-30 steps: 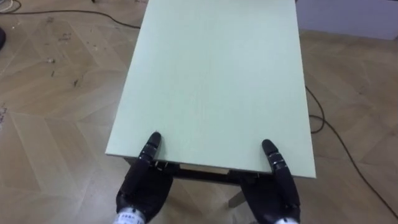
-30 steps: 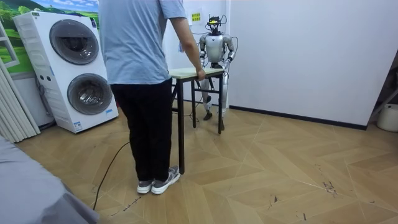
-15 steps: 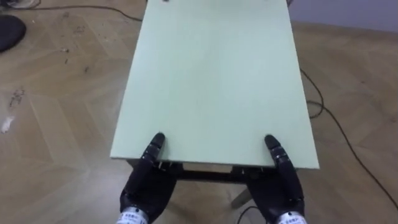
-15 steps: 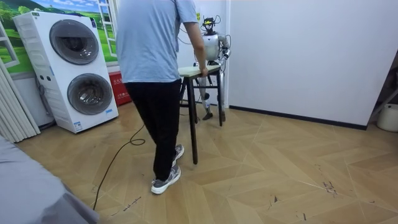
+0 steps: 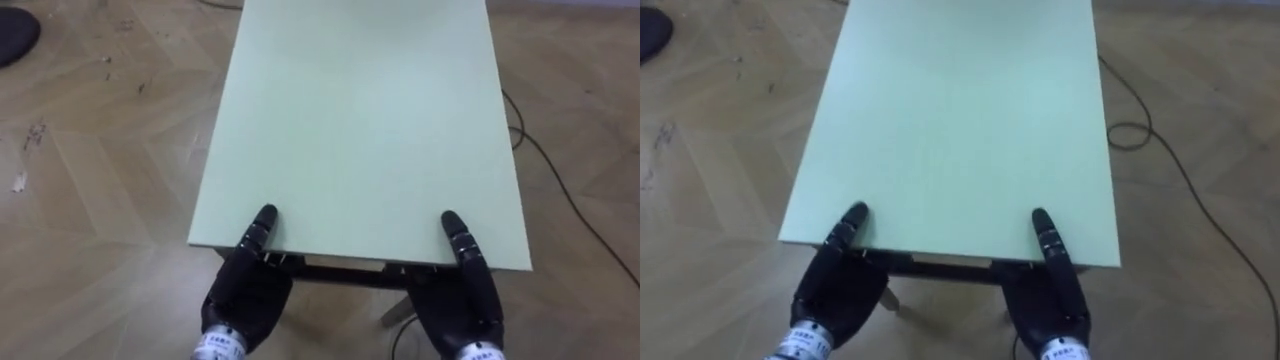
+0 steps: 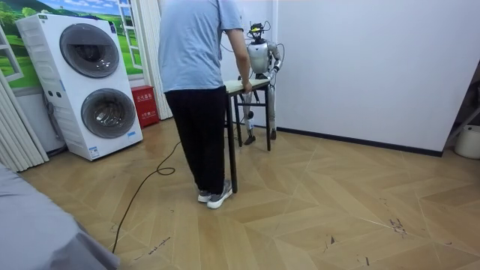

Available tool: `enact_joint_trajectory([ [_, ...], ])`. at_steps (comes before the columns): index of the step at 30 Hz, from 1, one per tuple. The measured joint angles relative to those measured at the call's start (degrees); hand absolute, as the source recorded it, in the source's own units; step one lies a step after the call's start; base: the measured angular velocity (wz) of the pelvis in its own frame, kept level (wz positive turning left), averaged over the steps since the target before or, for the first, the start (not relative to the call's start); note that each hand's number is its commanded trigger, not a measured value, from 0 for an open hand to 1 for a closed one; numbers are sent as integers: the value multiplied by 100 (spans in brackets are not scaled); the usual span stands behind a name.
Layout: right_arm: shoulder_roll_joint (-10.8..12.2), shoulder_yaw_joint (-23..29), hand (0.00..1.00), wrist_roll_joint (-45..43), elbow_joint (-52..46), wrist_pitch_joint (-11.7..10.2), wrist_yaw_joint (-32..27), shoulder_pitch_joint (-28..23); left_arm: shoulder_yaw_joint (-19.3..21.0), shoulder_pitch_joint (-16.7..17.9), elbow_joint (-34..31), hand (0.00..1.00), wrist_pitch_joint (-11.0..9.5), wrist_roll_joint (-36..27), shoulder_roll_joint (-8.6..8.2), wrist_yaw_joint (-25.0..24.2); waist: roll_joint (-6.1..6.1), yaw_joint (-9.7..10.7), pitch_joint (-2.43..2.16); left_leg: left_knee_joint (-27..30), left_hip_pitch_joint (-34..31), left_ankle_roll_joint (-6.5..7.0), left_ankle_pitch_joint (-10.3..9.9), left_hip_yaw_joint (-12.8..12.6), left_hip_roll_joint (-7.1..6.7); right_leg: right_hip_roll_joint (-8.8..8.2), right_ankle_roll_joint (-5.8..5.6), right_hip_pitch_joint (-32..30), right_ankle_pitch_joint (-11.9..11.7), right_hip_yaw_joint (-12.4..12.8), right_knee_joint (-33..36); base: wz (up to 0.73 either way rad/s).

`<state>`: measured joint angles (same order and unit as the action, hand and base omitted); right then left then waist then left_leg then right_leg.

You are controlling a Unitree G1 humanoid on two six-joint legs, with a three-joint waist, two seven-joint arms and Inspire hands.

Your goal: Move table with human

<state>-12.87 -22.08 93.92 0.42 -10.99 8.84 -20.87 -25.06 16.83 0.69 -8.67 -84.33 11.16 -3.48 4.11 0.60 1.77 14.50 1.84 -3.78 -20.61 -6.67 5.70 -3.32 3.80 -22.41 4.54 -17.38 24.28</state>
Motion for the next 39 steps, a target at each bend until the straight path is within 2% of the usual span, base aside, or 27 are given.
enact_joint_trajectory([
  [2, 67, 80, 100, -59, 77, 105, 2, 5, 2, 3, 59, 100, 1, -1, -4, 8, 1, -19, -1, -34, -62, 132, 76, -56, -81, 4, -21, 25, -226, 37, -254, -7],
  [4, 92, 41, 100, -114, 109, 114, 2, -7, 2, 8, 122, 100, 2, -14, 0, 8, -4, -87, -2, -67, -69, 230, 132, -112, -162, 2, -34, 54, -453, 140, -434, -15],
  [6, 97, 37, 100, -127, 166, 116, 0, -13, 14, 32, 201, 100, 2, -34, -15, 7, -64, -89, -1, -49, -113, 303, 176, -129, -275, -91, -48, 54, -589, 175, -487, -5],
  [8, 92, 62, 100, -127, 201, 179, -57, -33, -4, 36, 281, 100, 20, -47, -24, 9, -164, -75, -3, 43, -172, 404, 240, -157, -449, -266, -98, 40, -728, 236, -494, 7],
  [10, 81, 66, 100, -126, 198, 190, -107, -36, 1, 46, 279, 100, 49, -46, -42, 27, -205, -63, -9, 93, -265, 481, 278, -189, -499, -330, -266, 39, -947, 360, -632, 5],
  [11, 84, 90, 100, -124, 197, 192, -130, -36, 1, 46, 280, 100, 52, -44, -70, 44, -210, -42, -11, 96, -337, 547, 323, -234, -513, -350, -432, 38, -1066, 567, -679, 32],
  [12, 87, 72, 100, -122, 197, 180, -144, -78, 1, 57, 283, 100, 77, -46, -66, 74, -206, 53, -9, 100, -334, 546, 363, -455, -417, -434, -524, 48, -714, 798, -213, 51],
  [13, 100, 65, 100, -122, 196, 162, -143, -114, -3, 59, 282, 100, 88, -46, -68, 87, -210, 127, -9, 97, -326, 471, 422, -557, -372, -519, -536, 84, -399, 799, 153, 70],
  [14, 122, -12, 100, -75, 193, 64, -143, -155, -17, 60, 281, 100, 99, -47, -67, 98, -248, 196, -4, 65, -292, 409, 492, -693, -324, -608, -601, 231, 144, 789, 704, 46],
  [16, 112, -164, 100, 0, 188, -51, -143, -153, -17, 66, 276, 100, 81, -47, 5, 93, -341, 52, -17, 65, -257, 366, 524, -790, -375, -580, -699, 367, 437, 867, 713, -18],
  [17, 91, -178, 100, 12, 188, -85, -157, -115, 2, 77, 271, 100, 72, -49, 2, 93, -315, -42, -32, 118, -332, 335, 505, -794, -371, -483, -657, 413, 431, 870, 459, -43],
  [19, 60, -218, 100, 14, 186, -118, -166, -50, 24, 79, 259, 100, 39, -48, -6, 90, -295, -138, -44, 90, -393, 294, 533, -835, -304, -303, -432, 488, 273, 896, 61, -27],
  [21, 45, -309, 100, 43, 187, -163, -185, -48, 20, 101, 256, 100, 8, -48, 70, 78, -310, -232, -42, 67, -331, 263, 551, -806, -179, -128, -385, 713, 104, 856, -305, -14],
  [25, 50, -367, 100, 57, 188, -177, -189, -40, 25, 105, 252, 100, -8, -49, 83, 78, -310, -263, -43, 17, -319, 243, 567, -779, -109, -21, -380, 851, -48, 830, -635, -2],
  [33, 63, -552, 100, 29, 189, -242, -98, -45, 197, 386, 38, 100, -23, -31, 57, 68, -400, -349, -65, 5, -365, 239, 567, -704, -68, 19, -388, 859, -49, 744, -762, 1],
  [37, 49, -564, 100, 3, 189, -281, -96, -53, 222, 414, 45, 100, 10, 3, 15, 66, -427, -395, -61, 26, -443, 210, 584, -503, -29, 7, -388, 947, -49, 493, -824, 26],
  [39, 30, -555, 100, -35, 189, -282, -90, -56, 241, 428, 48, 100, 49, 2, -11, 67, -443, -404, -60, 40, -538, 183, 604, -278, -7, 6, -383, 1041, -52, 299, -918, 47],
])
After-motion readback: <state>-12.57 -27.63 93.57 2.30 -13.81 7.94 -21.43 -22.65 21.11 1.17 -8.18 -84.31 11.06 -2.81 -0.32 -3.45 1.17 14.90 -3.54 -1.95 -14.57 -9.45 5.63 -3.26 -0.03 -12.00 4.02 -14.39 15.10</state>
